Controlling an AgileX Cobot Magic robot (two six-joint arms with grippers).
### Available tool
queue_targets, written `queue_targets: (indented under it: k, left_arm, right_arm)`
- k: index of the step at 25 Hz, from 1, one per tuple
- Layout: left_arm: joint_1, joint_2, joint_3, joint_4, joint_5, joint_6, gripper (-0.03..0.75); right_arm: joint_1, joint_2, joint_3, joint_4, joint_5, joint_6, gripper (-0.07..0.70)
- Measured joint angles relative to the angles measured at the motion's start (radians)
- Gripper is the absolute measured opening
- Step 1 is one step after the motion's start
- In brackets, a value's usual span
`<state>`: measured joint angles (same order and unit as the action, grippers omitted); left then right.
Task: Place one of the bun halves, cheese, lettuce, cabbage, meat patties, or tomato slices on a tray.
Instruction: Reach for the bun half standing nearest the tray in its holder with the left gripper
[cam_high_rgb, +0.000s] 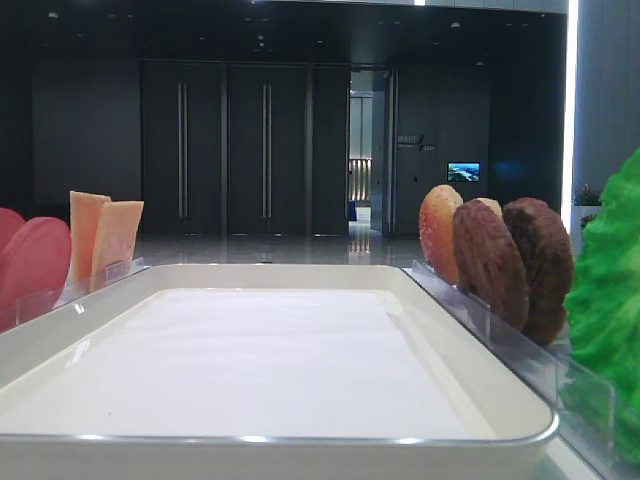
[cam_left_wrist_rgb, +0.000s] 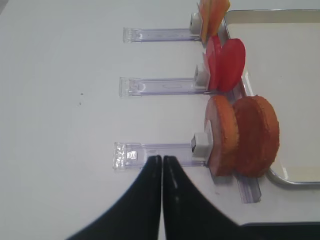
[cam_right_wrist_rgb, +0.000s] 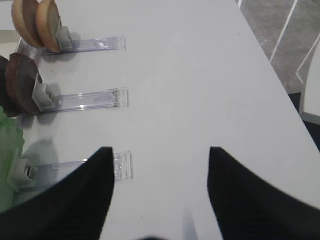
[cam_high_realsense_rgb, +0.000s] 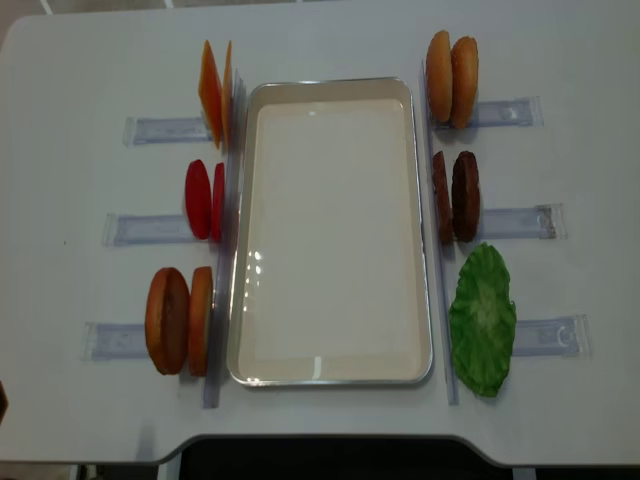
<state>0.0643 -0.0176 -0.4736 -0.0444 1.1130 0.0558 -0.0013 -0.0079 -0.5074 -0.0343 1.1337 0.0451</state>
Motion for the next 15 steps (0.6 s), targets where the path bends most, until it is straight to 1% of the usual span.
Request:
queue_targets:
  k: [7,9,11,12,15]
  left_arm:
    - [0.000,0.000,0.000,0.000,0.000,0.000,0.000]
    - [0.000,0.000,0.000,0.000,0.000,0.000,0.022]
    - [0.000,0.000,0.000,0.000,0.000,0.000,0.092]
    - [0.000,0.000,0.000,0.000,0.000,0.000,0.156]
    - [0.000,0.000,0.000,0.005,0.000,0.000,0.417]
  right_arm:
    - [0.000,0.000,0.000,0.000,0.000,0.000,0.399]
    - [0.000,0.000,0.000,0.000,0.000,0.000,0.399]
    - [0.000,0.000,0.000,0.000,0.000,0.000,0.399]
    - [0.000,0.000,0.000,0.000,0.000,0.000,0.399]
    - [0.000,0.000,0.000,0.000,0.000,0.000,0.399]
